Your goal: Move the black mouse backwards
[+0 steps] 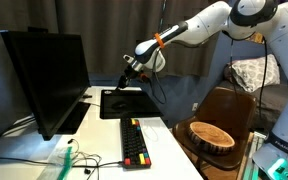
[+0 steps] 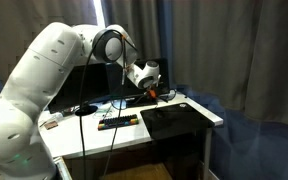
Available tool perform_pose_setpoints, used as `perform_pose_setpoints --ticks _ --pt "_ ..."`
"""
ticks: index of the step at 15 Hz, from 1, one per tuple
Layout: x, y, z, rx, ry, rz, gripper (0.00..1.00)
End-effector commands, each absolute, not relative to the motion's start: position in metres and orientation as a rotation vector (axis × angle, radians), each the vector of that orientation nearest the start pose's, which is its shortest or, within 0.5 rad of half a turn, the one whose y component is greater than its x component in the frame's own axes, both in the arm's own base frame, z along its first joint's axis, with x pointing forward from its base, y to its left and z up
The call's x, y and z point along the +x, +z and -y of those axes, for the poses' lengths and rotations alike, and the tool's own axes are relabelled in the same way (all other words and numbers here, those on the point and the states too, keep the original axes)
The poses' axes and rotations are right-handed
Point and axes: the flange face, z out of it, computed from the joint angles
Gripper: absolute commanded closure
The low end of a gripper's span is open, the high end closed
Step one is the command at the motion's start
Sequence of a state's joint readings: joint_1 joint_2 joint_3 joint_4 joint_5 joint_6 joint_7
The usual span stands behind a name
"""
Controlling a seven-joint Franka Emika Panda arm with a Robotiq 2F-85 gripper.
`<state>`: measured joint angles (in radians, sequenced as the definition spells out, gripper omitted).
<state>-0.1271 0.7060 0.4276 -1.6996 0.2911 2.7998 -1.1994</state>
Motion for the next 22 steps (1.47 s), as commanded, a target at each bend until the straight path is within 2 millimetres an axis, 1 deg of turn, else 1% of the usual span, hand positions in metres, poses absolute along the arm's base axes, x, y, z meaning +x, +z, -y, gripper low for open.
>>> perform_pose_setpoints --ticks 1,3,5,13,22 --pt "0.700 0.232 -0.166 -2.459 -0.782 1.478 1.00" --pt "0.701 0.220 -0.168 -2.469 -0.767 1.480 1.00" --pt "0.705 0.212 -0.167 -2.484 -0.781 1.467 1.00" --pt "0.728 0.195 -0.157 -2.545 -0.801 1.426 1.00" --pt "0.739 0.174 -0.161 -2.580 -0.769 1.408 1.00"
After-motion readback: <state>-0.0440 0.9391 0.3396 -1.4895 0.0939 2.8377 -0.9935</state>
